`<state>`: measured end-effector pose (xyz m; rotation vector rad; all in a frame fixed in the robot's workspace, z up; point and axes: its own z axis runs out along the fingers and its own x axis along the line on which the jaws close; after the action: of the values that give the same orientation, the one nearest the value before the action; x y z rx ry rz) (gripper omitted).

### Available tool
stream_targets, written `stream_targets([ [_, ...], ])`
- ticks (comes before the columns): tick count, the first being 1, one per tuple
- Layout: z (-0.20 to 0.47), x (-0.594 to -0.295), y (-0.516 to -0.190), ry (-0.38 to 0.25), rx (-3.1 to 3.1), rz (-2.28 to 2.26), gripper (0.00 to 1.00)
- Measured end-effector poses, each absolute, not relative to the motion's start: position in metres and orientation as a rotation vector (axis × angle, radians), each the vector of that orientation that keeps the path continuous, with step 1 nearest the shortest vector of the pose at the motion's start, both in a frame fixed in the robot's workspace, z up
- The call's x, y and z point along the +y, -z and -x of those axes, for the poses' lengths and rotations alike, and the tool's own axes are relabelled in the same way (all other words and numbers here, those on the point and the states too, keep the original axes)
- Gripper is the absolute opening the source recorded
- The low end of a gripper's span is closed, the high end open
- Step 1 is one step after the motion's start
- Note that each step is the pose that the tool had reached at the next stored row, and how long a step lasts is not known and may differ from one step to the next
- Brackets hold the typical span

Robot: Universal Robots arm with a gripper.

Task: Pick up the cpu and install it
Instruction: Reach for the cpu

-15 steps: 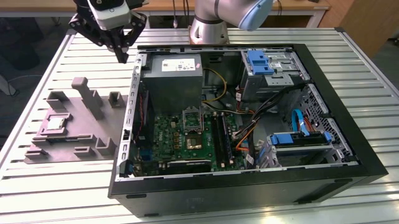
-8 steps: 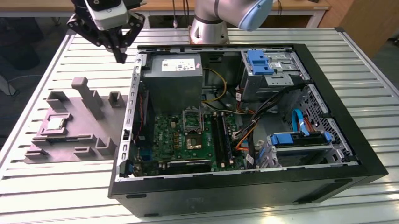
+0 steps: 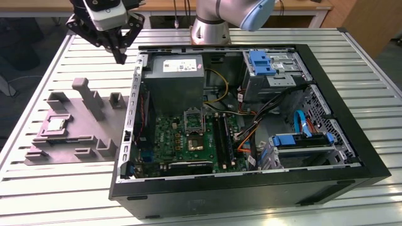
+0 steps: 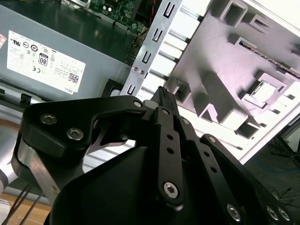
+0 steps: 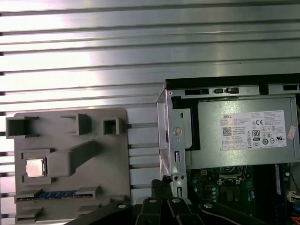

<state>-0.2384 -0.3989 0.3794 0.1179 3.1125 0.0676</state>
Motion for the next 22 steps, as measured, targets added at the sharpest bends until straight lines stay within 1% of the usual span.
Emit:
stream_targets([
  [22, 0.2435, -0.3989, -0.3786, -0.068, 3.113, -0.118, 0.11],
])
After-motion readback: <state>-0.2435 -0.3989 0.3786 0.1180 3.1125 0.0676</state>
